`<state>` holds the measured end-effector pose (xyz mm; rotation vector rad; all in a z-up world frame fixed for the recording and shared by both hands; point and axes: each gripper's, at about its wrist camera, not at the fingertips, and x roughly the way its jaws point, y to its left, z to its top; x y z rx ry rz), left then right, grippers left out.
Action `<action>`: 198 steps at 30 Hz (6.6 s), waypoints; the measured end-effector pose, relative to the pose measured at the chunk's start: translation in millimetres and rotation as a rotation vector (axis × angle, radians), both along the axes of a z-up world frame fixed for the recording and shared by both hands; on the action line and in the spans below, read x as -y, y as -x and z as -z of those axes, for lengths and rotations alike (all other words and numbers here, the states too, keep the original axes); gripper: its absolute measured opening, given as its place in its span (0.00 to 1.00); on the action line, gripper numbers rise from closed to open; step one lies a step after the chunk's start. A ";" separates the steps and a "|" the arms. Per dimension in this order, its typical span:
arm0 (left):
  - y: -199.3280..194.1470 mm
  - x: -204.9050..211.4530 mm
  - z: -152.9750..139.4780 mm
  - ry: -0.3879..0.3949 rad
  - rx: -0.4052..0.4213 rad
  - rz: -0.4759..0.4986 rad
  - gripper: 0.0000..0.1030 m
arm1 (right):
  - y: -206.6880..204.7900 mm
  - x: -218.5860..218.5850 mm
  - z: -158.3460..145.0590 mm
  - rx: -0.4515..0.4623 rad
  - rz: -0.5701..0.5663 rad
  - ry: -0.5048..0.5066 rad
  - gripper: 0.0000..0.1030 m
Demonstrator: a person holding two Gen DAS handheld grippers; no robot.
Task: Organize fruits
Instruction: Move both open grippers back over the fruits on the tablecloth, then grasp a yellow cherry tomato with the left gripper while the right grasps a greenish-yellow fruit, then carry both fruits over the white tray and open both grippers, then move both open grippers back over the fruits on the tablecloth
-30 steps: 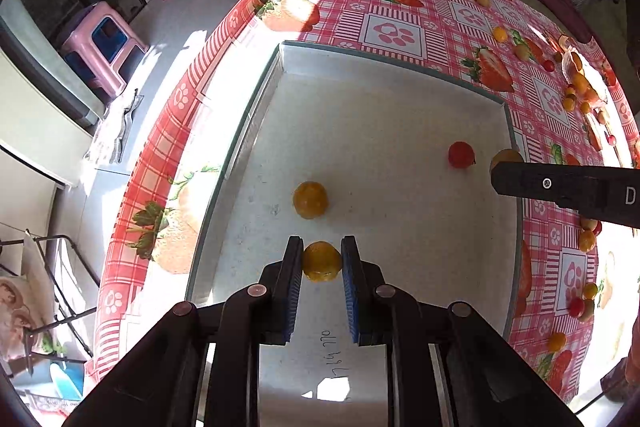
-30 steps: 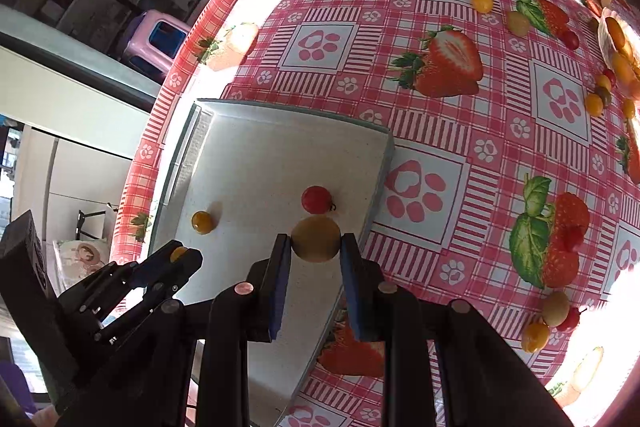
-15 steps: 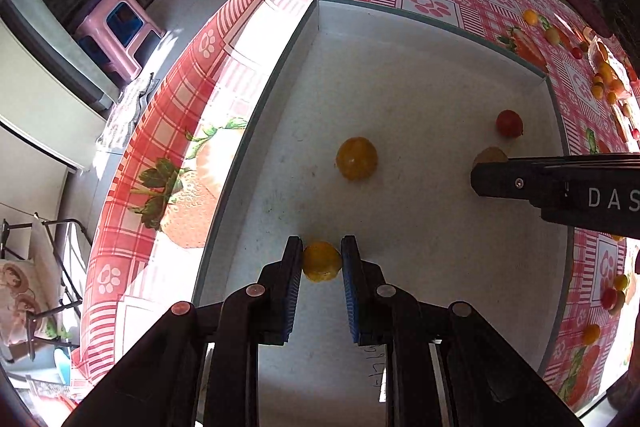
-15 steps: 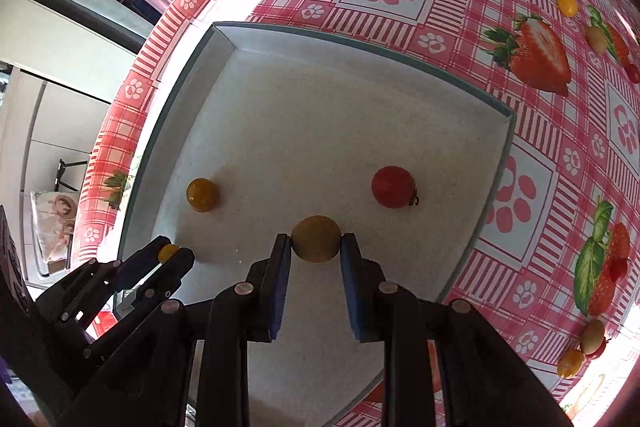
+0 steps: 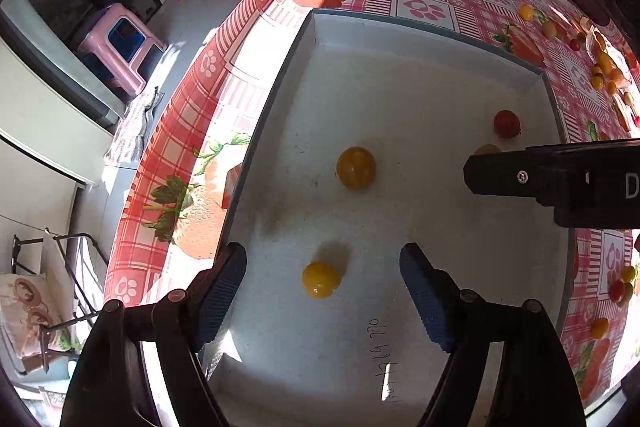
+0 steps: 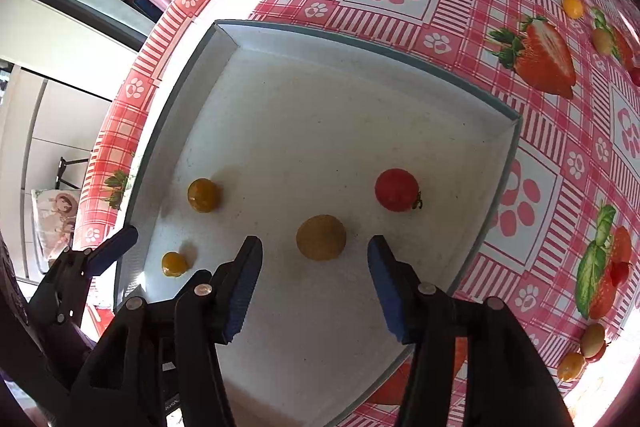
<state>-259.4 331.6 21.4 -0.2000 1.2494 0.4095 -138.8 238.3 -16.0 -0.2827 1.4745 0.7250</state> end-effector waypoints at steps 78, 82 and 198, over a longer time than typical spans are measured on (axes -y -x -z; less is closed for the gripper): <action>-117.1 199.3 -7.5 0.182 -0.005 0.515 0.25 | 6.3 296.9 -9.8 0.069 0.496 -0.042 0.26; -113.1 193.0 -9.8 0.185 -0.001 0.504 0.25 | 1.0 287.0 -4.0 0.071 0.480 -0.022 0.27; -95.3 176.2 -41.3 0.038 0.052 0.502 0.79 | -14.6 278.7 -47.7 0.125 0.501 0.071 0.79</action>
